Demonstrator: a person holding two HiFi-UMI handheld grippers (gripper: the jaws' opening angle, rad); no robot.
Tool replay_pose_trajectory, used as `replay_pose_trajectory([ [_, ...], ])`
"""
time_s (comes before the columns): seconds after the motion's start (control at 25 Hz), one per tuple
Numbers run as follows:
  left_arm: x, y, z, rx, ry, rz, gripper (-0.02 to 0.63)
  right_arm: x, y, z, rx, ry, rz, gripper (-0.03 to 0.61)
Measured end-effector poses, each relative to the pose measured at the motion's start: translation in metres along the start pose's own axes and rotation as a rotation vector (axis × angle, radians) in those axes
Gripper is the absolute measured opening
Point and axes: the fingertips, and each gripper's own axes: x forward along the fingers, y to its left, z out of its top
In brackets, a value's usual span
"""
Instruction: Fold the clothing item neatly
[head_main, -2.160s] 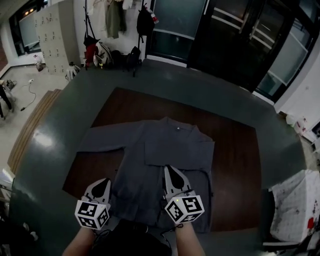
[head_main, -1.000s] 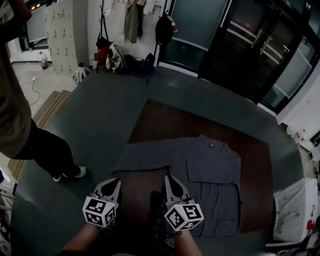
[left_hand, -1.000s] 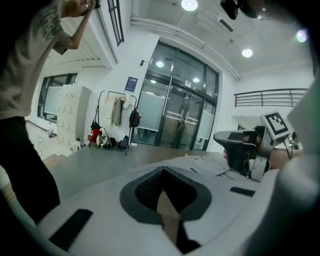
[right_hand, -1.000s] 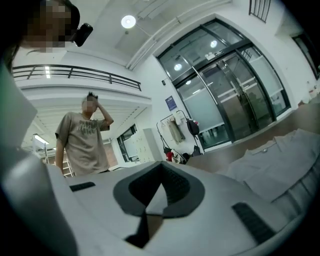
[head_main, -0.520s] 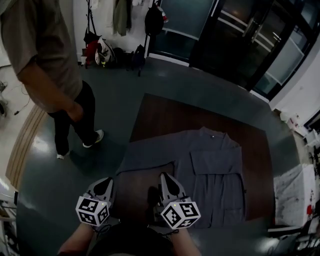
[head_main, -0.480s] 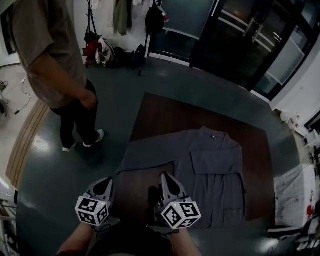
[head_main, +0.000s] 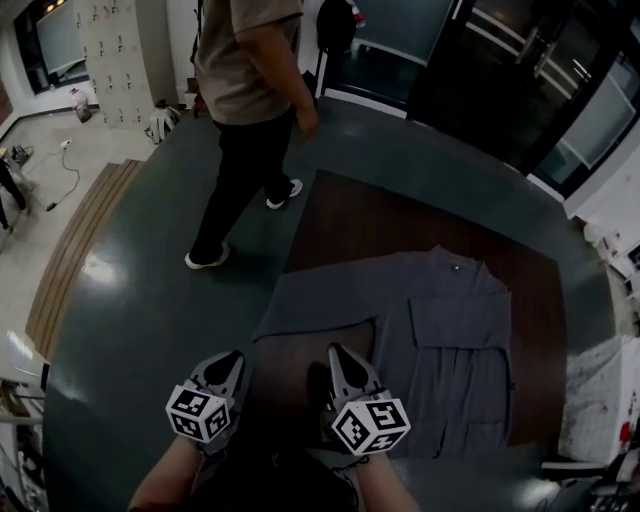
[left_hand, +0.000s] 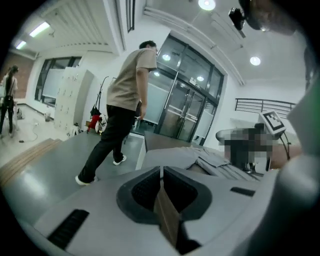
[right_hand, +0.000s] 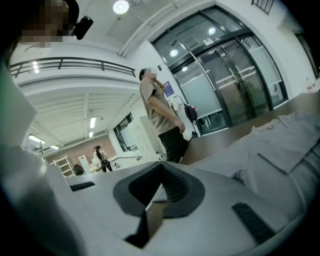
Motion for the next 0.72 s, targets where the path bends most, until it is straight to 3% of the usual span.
replay_pose_trajectory([
  [0.28,0.032,0.045,-0.027,0.096,0.096,-0.033,0.011,0.058,0.028,-0.040,0.011,0.069,-0.063,-0.012],
  [0.44,0.055,0.057,-0.045,0.126,0.137,-0.083,0.067,0.078,0.027,-0.054,0.024,0.084,-0.099,-0.012],
  [0.72,0.080,0.059,-0.071,0.280,0.163,-0.142,0.132,0.088,0.020,-0.073,0.029,0.114,-0.155,-0.012],
])
